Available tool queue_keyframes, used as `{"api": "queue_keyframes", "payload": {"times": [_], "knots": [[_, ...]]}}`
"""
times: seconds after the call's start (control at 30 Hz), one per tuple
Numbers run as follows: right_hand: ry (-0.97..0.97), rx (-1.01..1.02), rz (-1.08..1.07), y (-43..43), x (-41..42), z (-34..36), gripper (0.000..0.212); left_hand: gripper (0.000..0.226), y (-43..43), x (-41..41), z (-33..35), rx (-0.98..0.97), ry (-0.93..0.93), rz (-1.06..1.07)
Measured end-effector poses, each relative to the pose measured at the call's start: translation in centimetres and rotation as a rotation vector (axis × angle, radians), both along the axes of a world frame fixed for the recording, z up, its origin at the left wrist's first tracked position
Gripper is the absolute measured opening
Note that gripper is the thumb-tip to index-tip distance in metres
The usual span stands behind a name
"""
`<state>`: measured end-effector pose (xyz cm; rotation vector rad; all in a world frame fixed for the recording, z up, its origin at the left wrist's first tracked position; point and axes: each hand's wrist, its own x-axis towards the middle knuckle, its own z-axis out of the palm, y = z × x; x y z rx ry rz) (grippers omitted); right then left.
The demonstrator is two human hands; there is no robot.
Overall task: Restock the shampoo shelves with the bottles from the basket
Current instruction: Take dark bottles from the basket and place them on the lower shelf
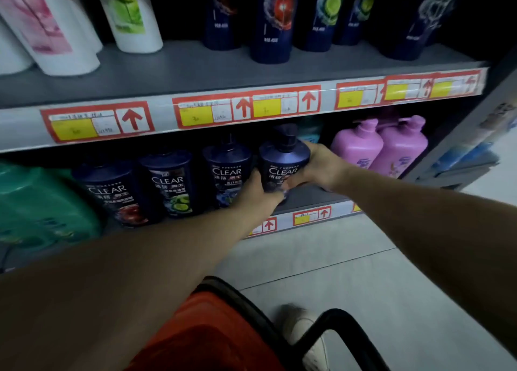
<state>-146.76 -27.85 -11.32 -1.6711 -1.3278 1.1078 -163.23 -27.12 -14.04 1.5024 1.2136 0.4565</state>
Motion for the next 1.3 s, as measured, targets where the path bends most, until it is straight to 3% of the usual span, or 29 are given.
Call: {"api": "queue_keyframes", "payload": {"times": [0.13,0.23,0.4,0.57,0.67,0.8,0.93,1.03,1.17,1.3], "knots": [[-0.006,-0.011,-0.040,2.4,0.0,-0.9,0.066,0.074,0.6,0.9,0.0,-0.077,-0.022,0.052],[0.025,-0.063,-0.048,3.3,0.1,-1.0,0.062,0.080,1.1,1.6,-0.8,-0.122,-0.066,0.093],[0.036,-0.111,-0.083,4.1,-0.2,-1.0,0.061,0.091,1.5,1.5,-1.4,-0.077,0.016,0.078],[0.018,-0.135,-0.133,4.6,-0.3,-1.3,0.063,0.108,1.6,1.4,-1.3,-0.090,0.065,-0.009],[0.015,-0.054,-0.214,4.7,-0.7,-2.0,0.064,0.106,1.5,0.9,-1.5,-0.118,0.078,-0.066],[0.029,0.055,-0.345,4.4,-1.8,-3.4,0.052,0.104,0.9,-0.9,-1.4,-0.180,0.105,-0.119],[-0.093,-0.024,-0.446,2.8,-2.6,-4.6,0.043,0.109,0.5,-3.9,-0.9,-0.203,0.166,-0.205],[-0.140,-0.064,-0.491,1.4,-3.5,-3.8,0.023,0.086,0.0,-6.3,0.4,-0.186,0.173,-0.262],[-0.218,0.022,-0.364,-0.9,-6.0,0.3,0.006,0.045,-1.0,-9.8,4.2,-0.114,0.140,-0.195],[-0.243,0.147,-0.245,-4.3,-10.2,6.2,0.018,0.019,-2.8,-14.1,8.5,-0.034,0.167,-0.147]]}}
